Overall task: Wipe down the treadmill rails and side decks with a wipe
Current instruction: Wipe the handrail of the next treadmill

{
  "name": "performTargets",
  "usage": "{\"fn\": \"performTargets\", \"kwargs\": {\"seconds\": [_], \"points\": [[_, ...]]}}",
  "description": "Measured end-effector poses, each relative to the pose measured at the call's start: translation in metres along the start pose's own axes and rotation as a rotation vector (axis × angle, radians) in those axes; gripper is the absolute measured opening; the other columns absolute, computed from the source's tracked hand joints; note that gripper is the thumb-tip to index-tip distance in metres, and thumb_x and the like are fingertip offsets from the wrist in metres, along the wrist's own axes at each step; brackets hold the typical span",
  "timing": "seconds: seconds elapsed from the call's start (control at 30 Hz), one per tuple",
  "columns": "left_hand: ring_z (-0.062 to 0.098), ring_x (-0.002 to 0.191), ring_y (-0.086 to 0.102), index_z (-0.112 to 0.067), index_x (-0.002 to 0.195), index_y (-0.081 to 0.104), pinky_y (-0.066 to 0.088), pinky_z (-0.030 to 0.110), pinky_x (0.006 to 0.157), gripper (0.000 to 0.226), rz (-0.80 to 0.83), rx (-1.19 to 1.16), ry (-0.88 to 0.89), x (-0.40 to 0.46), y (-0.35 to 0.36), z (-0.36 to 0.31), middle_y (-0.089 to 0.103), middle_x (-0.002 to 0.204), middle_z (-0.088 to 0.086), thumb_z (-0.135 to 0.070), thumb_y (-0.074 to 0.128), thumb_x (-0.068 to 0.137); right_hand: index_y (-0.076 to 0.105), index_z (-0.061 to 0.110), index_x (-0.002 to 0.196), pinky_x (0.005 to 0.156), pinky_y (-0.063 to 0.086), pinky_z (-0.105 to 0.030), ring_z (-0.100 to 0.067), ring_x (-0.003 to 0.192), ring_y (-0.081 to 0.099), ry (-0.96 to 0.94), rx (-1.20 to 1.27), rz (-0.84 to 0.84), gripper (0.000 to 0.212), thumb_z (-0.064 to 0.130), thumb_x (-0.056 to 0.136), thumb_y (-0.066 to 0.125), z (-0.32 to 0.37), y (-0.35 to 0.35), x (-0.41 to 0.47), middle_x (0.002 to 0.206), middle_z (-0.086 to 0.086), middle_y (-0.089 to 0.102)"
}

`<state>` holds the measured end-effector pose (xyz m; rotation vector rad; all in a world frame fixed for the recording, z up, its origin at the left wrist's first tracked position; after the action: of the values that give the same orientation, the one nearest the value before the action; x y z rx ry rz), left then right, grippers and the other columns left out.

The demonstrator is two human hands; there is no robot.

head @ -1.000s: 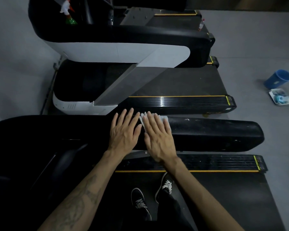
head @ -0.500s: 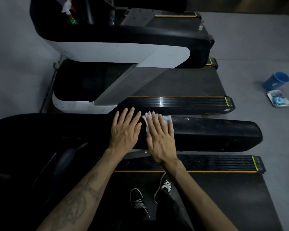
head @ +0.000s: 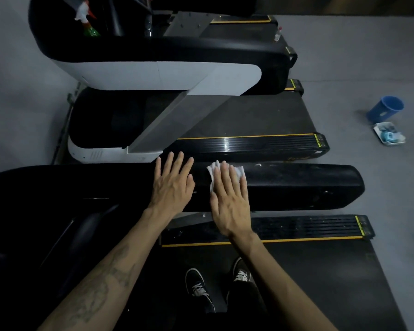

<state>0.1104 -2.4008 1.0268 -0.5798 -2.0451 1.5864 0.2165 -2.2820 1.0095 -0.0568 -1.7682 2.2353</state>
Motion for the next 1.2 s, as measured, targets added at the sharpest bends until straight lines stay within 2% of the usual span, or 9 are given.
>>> {"fn": "performTargets", "kwargs": {"seconds": [0.1,0.2,0.3,0.47,0.63,0.7,0.9,1.1,1.2], "points": [[0.024,0.157,0.018,-0.009,0.156,0.039,0.001,0.048,0.128,0.063,0.048,-0.057,-0.035,0.007,0.002,-0.009,0.033,0.165,0.010,-0.037,0.018,0.104,0.011,0.009,0.164,0.129,0.005,-0.052,-0.029,0.159,-0.005,0.051,0.053,0.004,0.066,0.039,0.106,0.020,0.011,0.005,-0.006,0.172,-0.013,0.000],[0.022,0.158,0.018,-0.015,0.156,0.040,-0.002,0.046,0.126,0.058,0.052,-0.092,-0.076,0.011,0.006,-0.013,0.033,0.166,0.006,-0.039,0.020,0.107,0.014,0.015,0.165,0.128,0.010,-0.053,-0.026,0.160,-0.003,-0.071,0.040,0.030,0.065,0.037,0.105,0.023,0.013,0.003,0.004,0.173,-0.008,0.003],[0.025,0.156,0.024,-0.019,0.155,0.043,0.003,0.050,0.126,0.064,0.015,-0.051,-0.047,0.009,0.008,-0.015,0.037,0.164,0.006,-0.045,0.014,0.104,0.012,0.019,0.166,0.127,0.013,-0.055,-0.023,0.160,-0.002,-0.118,-0.025,0.039,0.064,0.035,0.105,0.024,-0.007,-0.002,0.011,0.173,-0.006,0.004],[0.029,0.154,0.029,-0.019,0.154,0.045,0.014,0.055,0.125,0.062,-0.012,-0.002,-0.091,0.009,0.010,-0.020,0.040,0.162,0.009,-0.048,0.019,0.106,0.010,0.008,0.164,0.128,0.007,-0.055,-0.030,0.159,-0.006,0.058,0.006,0.025,0.070,0.039,0.104,0.025,-0.010,0.001,-0.011,0.172,-0.015,-0.002],[0.027,0.158,0.014,-0.013,0.157,0.036,0.000,0.052,0.127,0.076,0.118,0.043,-0.120,0.015,0.013,-0.028,0.028,0.167,0.012,-0.047,0.001,0.098,0.012,0.018,0.166,0.128,0.010,-0.053,-0.025,0.160,-0.004,-0.125,-0.039,0.076,0.066,0.038,0.104,0.024,-0.009,-0.001,0.011,0.173,-0.007,0.001],[0.026,0.158,0.015,-0.008,0.155,0.038,-0.001,0.049,0.127,0.076,0.112,0.014,-0.105,0.019,0.011,-0.032,0.032,0.165,0.014,-0.044,0.004,0.098,0.013,0.022,0.166,0.127,0.011,-0.054,-0.023,0.160,-0.002,-0.136,-0.054,0.078,0.062,0.038,0.107,0.021,-0.022,-0.005,0.019,0.173,-0.004,0.004],[0.031,0.150,0.037,-0.014,0.147,0.054,0.022,0.061,0.123,0.056,-0.063,0.032,-0.003,0.017,0.011,-0.033,0.052,0.154,0.010,-0.040,0.026,0.106,0.014,0.011,0.165,0.128,0.001,-0.053,-0.029,0.159,-0.004,0.046,0.023,0.025,0.067,0.043,0.107,0.024,-0.020,-0.003,0.001,0.172,-0.013,0.003],[0.030,0.148,0.040,-0.023,0.149,0.052,0.024,0.062,0.120,0.052,-0.087,0.066,0.001,0.017,0.011,-0.034,0.051,0.155,0.007,-0.042,0.031,0.106,0.017,0.023,0.165,0.127,0.011,-0.053,-0.023,0.160,0.005,-0.128,-0.039,0.113,0.061,0.041,0.107,0.020,-0.029,-0.006,0.030,0.173,-0.003,0.012],[0.030,0.149,0.038,-0.022,0.151,0.050,0.023,0.062,0.121,0.053,-0.079,0.068,-0.012,0.017,0.014,-0.033,0.049,0.156,0.007,-0.043,0.030,0.106,0.016,0.022,0.165,0.127,0.012,-0.055,-0.024,0.160,0.004,-0.027,-0.024,0.111,0.061,0.043,0.108,0.018,-0.043,-0.010,0.027,0.173,-0.005,0.012]]}}
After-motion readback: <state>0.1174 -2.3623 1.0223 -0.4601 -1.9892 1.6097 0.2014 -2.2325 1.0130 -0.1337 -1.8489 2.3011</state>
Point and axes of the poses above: each hand's wrist, its own x-axis towards the middle knuckle, its own y-axis out of the palm, z = x × y, the point moved 8 cm from there along x, towards the middle knuckle
